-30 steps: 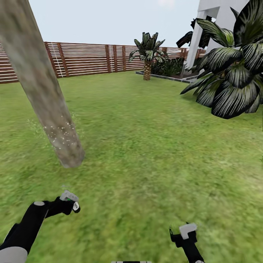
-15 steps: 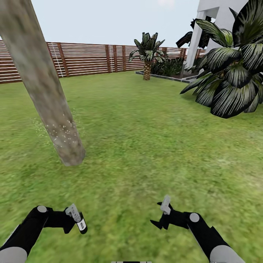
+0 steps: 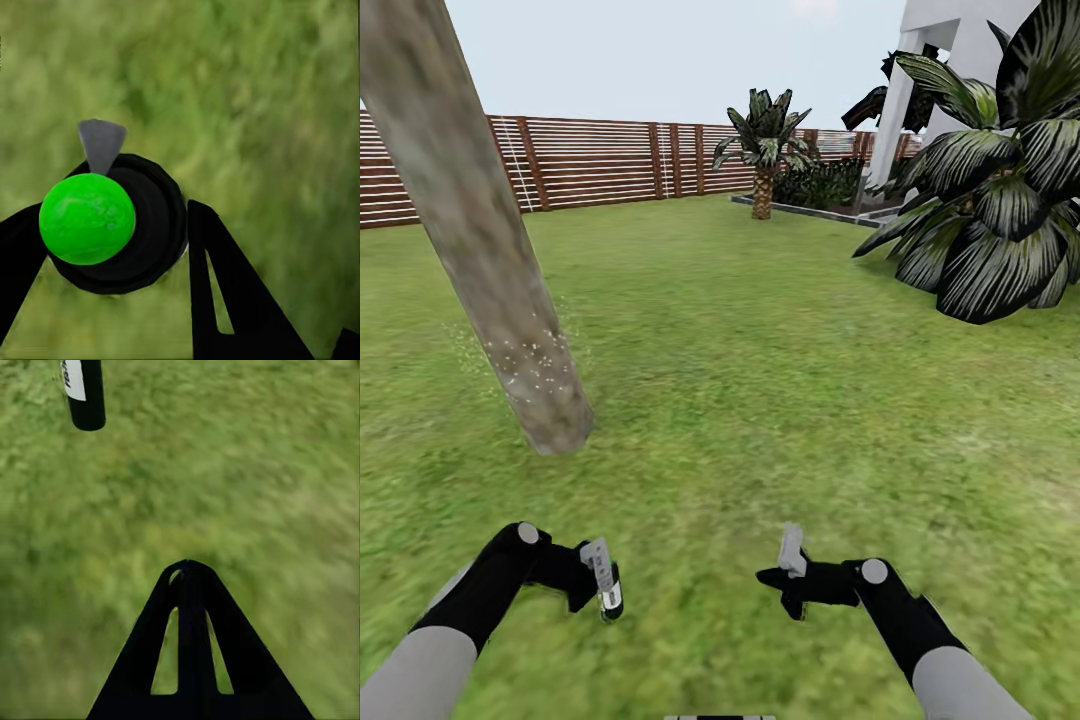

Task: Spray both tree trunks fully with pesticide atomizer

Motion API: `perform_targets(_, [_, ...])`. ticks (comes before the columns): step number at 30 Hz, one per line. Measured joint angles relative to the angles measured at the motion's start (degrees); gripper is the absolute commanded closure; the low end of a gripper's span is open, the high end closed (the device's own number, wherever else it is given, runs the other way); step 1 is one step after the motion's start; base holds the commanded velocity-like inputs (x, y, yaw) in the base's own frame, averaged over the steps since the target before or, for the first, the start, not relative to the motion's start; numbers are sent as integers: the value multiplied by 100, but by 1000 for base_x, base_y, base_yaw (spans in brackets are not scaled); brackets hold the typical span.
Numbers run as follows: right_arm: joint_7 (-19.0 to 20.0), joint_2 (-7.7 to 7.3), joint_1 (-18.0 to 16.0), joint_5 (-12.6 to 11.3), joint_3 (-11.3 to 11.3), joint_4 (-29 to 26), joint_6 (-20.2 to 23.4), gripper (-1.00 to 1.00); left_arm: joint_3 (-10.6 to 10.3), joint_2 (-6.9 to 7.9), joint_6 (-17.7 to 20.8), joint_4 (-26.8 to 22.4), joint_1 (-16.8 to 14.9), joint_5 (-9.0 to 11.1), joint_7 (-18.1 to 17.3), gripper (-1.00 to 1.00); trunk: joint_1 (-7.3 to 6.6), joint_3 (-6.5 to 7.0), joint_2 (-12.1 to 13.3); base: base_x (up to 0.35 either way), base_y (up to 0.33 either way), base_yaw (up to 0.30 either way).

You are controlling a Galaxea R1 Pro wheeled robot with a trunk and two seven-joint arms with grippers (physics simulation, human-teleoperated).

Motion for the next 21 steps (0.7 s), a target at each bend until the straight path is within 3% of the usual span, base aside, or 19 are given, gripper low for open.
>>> perform_targets(2, [20, 125, -3, -2, 135, -105, 3, 100, -69, -123, 13, 12, -91, -26, -6, 100, 0, 0, 0, 0, 0, 0])
perform_targets(4, [18, 194, -3, -14, 496, -253, 6, 100, -90, -250, 16, 17, -147, -42, -1, 100, 0, 0, 0, 0, 0, 0])
perform_targets(6, [19, 306, -4, -14, 660, -356, 12, 100, -94, -389, 17, 25, -195, -160, 1, 100, 0, 0, 0, 0, 0, 0])
perform_targets(9, [19, 400, -4, -13, 713, -406, 14, 100, -94, -631, 18, 27, -221, -517, 2, 100, 0, 0, 0, 0, 0, 0])
perform_targets(16, [19, 420, -5, -12, 719, -420, 14, 100, -103, -911, -14, 59, -225, -608, -14, 100, 0, 0, 0, 0, 0, 0])
perform_targets(21, [19, 426, -4, -12, 720, -422, 14, 100, -610, -944, -33, 79, -224, -591, -9, 100, 0, 0, 0, 0, 0, 0])
